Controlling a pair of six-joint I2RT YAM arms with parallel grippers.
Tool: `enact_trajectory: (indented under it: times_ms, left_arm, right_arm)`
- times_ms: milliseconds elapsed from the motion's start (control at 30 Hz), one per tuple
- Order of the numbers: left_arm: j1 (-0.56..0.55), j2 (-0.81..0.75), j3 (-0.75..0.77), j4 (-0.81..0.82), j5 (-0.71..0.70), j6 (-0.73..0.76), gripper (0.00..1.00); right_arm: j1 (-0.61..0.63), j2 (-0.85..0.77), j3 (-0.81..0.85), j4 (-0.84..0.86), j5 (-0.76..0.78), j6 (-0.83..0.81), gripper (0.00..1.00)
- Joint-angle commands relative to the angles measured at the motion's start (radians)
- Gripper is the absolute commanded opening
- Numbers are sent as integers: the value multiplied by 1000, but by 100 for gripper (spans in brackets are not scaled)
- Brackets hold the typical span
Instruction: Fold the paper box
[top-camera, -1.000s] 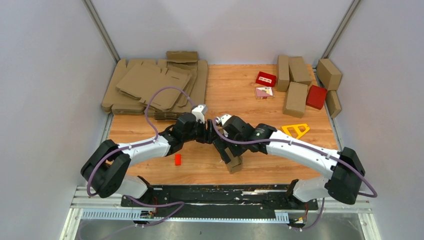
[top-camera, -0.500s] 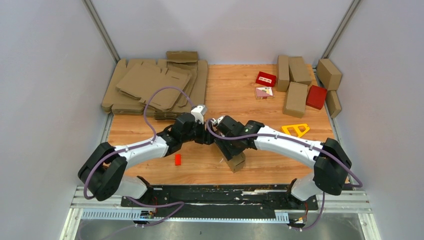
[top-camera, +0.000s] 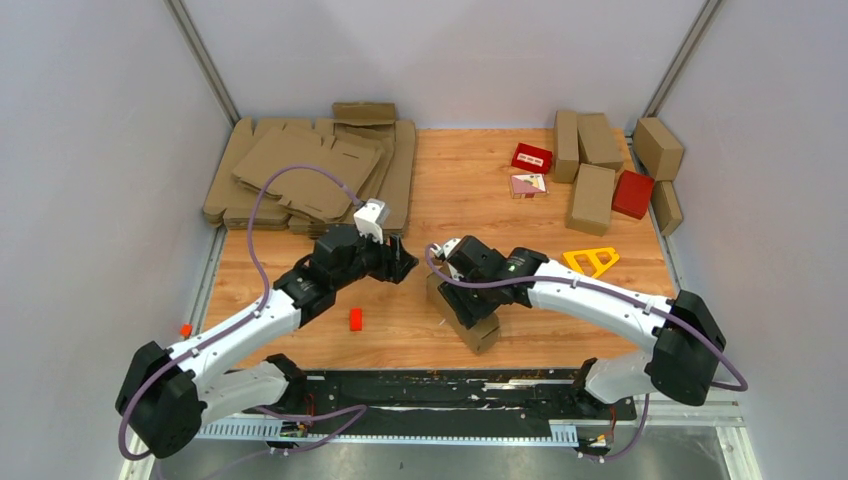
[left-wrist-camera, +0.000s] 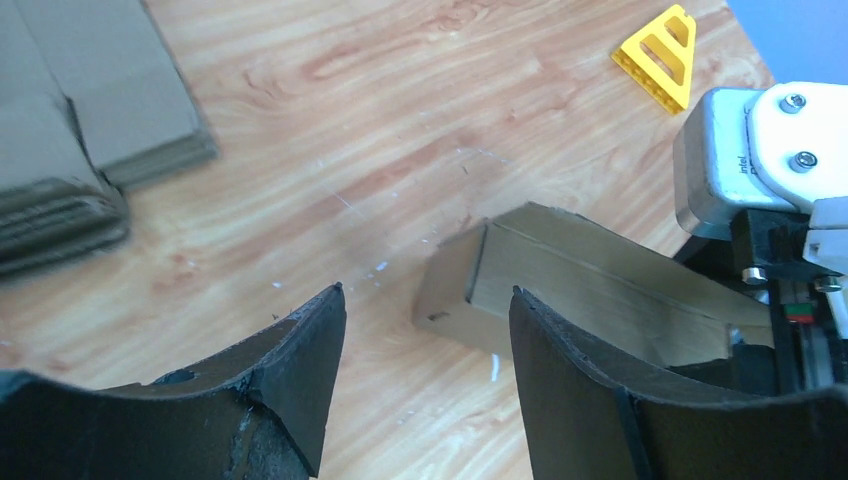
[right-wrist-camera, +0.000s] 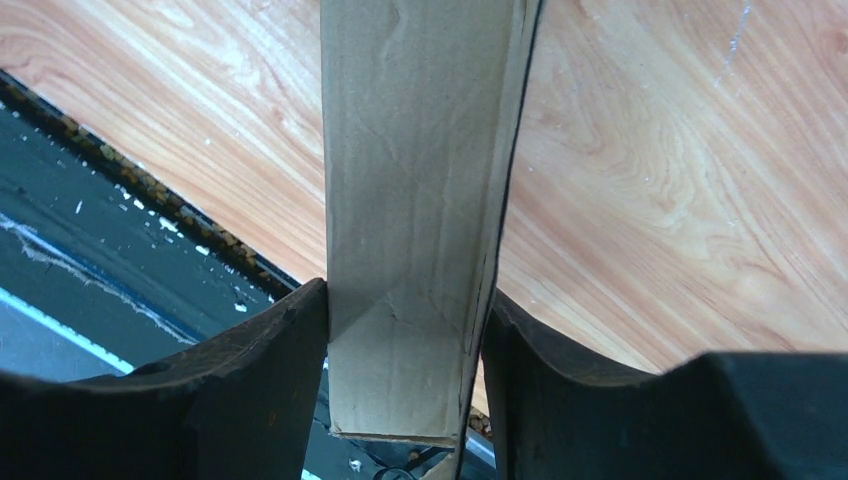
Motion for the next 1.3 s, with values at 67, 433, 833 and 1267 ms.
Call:
enact_trajectory:
  times_ms: [67, 433, 833, 1267]
  left_arm:
    - [12, -2, -14, 124, 57, 217, 68]
    - [12, 171, 42, 250, 249, 292, 65]
    - [12, 250, 71, 245, 401, 313, 31]
    - [12, 250, 87, 216, 423, 265, 1]
  right_arm:
    - [-4, -52, -13, -15, -70, -47, 56]
    - [-4, -45, -19, -1, -84, -66, 56]
    - [-4, -20, -1, 24, -61, -66, 56]
    - [-4, 35, 18, 31, -43, -59, 55]
